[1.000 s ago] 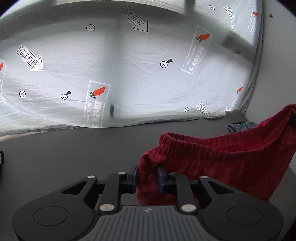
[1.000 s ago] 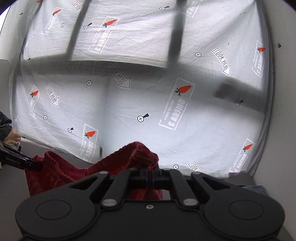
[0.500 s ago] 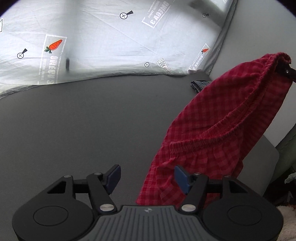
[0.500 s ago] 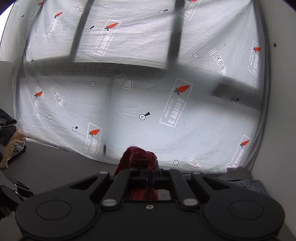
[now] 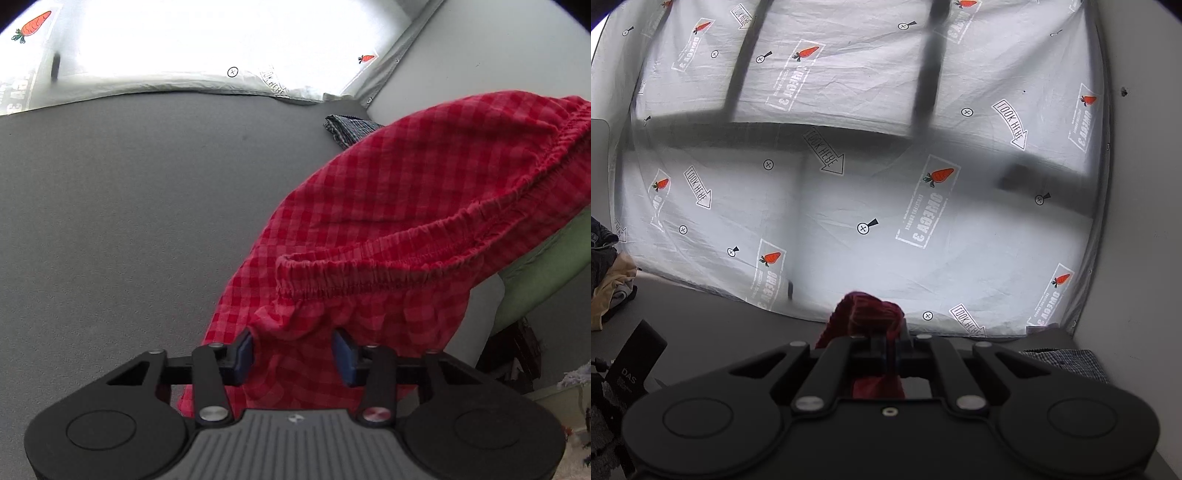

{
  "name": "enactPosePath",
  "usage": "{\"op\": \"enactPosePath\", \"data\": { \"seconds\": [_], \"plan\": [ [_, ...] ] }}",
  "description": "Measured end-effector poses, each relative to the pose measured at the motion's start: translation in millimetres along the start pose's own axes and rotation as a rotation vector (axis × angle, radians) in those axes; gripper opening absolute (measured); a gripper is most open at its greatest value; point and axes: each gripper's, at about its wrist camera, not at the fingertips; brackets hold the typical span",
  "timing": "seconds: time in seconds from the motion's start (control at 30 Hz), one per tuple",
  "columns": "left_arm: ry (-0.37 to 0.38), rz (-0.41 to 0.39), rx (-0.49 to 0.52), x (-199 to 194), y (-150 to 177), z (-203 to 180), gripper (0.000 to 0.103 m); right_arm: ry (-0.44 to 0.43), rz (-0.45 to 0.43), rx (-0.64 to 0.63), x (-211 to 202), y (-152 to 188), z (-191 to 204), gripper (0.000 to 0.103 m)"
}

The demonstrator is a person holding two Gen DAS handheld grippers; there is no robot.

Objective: Fold clothes
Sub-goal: 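Lift the shorts with both grippers and shake them out in the air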

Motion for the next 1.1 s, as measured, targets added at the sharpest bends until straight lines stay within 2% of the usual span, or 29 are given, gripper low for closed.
{"op": "enactPosePath", "data": {
  "seconds": [0.03, 0.1, 0.23, 0.37, 0.53, 0.67, 0.8, 0.9, 1.1],
  "plan": [
    [0.000, -0.026, -0.004, -4, 0, -3, 0.001, 0.008, -0.001, 0.002, -2, 0, -1, 0.004],
    [-0.011, -0.092, -0.006, -18, -2, -5, 0.001, 0.022, -0.007, 0.004, -4, -1, -6, 0.004],
    [-0.082, -0.263, -0.028, -67, -15, -6, 0.000, 0.031, -0.032, 0.063, -13, -8, -22, 0.004],
    [-0.118, -0.485, -0.017, -141, -32, -21, 0.000, 0.060, -0.072, 0.047, -24, -23, -33, 0.004],
    [-0.145, -0.696, 0.039, -230, -40, -54, 0.001, 0.021, -0.195, 0.009, -54, -55, -35, 0.004],
    [-0.187, -0.842, 0.104, -293, -31, -91, 0.001, -0.043, -0.273, -0.010, -77, -75, -34, 0.004],
    [-0.218, -0.909, 0.141, -326, -17, -117, 0.001, -0.118, -0.296, 0.054, -91, -82, -40, 0.004],
    [-0.274, -0.915, 0.144, -331, -1, -129, 0.001, -0.138, -0.282, 0.078, -97, -81, -42, 0.005],
    [-0.322, -0.922, 0.127, -353, 24, -144, 0.001, -0.190, -0.281, 0.097, -114, -83, -37, 0.005]
  ]
}}
Point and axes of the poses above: each gripper's, at about its wrist camera, not at the fingertips, and x roughly the way its jaws point, z to its left, y to its underside, and after that the axes turned 3 degrees about -z, right-handed
